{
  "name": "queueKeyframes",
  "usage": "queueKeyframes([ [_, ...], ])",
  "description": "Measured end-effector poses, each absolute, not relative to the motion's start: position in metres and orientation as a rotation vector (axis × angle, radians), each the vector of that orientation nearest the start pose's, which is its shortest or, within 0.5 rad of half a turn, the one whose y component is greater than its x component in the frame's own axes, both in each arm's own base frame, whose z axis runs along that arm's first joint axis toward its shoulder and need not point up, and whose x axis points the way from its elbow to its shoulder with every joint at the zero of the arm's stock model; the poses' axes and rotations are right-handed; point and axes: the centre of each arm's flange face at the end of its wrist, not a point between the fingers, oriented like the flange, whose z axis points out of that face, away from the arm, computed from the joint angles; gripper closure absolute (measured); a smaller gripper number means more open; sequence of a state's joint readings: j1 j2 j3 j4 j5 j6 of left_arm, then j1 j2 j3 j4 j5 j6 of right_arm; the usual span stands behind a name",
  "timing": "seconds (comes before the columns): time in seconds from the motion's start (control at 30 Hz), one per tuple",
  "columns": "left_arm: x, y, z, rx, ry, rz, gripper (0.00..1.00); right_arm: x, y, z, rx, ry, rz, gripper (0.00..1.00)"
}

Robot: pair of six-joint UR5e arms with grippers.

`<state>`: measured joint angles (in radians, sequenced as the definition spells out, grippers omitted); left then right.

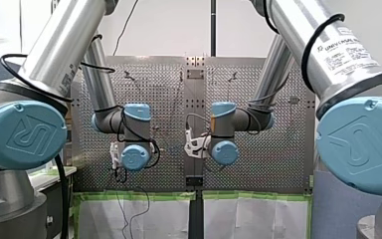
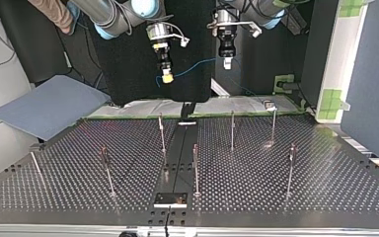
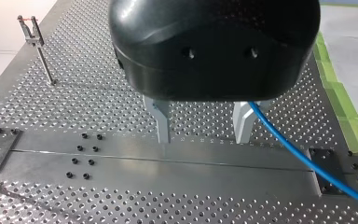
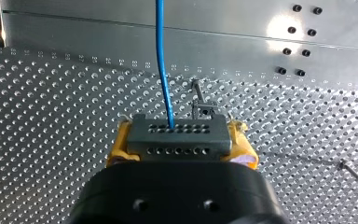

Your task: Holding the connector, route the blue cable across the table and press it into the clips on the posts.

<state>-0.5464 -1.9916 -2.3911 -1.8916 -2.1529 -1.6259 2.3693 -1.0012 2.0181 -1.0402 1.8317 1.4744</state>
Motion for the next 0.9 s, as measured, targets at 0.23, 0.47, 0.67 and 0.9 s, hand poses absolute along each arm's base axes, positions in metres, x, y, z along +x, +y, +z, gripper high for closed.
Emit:
queueKeyframes([
  [0.23,0.2878,-0.267,0.0804,-0.075,1.562,-0.019,0.98,0.4576,-0.2956,0.0894,1.59,-0.811,1.544,1.0],
  [0.47,0.2878,-0.267,0.0804,-0.075,1.562,-0.019,0.98,0.4576,-0.2955,0.0894,1.59,-0.81,1.545,1.0],
  [0.67,0.2878,-0.267,0.0804,-0.075,1.562,-0.019,0.98,0.4576,-0.2956,0.0894,1.59,-0.811,1.544,1.0],
  [0.9,0.2878,-0.267,0.0804,-0.075,1.562,-0.019,0.98,0.4576,-0.2955,0.0894,1.59,-0.811,1.544,1.0],
])
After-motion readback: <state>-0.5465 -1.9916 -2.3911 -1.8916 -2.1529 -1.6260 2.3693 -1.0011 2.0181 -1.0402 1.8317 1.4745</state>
